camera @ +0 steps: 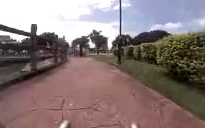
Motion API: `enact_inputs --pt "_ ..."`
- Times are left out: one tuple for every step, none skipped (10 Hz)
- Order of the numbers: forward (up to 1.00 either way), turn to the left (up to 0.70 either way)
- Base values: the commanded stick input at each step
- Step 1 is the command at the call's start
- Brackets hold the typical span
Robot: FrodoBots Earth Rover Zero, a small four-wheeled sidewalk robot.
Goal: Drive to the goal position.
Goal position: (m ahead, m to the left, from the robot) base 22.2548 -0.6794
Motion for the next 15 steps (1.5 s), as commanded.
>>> enact_inputs --pt "1.0 0.0" --pt "1.0 0.0" --pt "1.0 0.0" --pt "1.0 0.0" --pt "1.0 0.0" --pt "1.0 0.0" --pt "1.0 0.0" --pt "1.0 0.0" --pt "1.0 0.0" --pt "1.0 0.0" --pt "1.0 0.0" --pt "1.0 0.0" --pt "1.0 0.0" --pt "1.0 0.0" --pt "1.0 0.0"
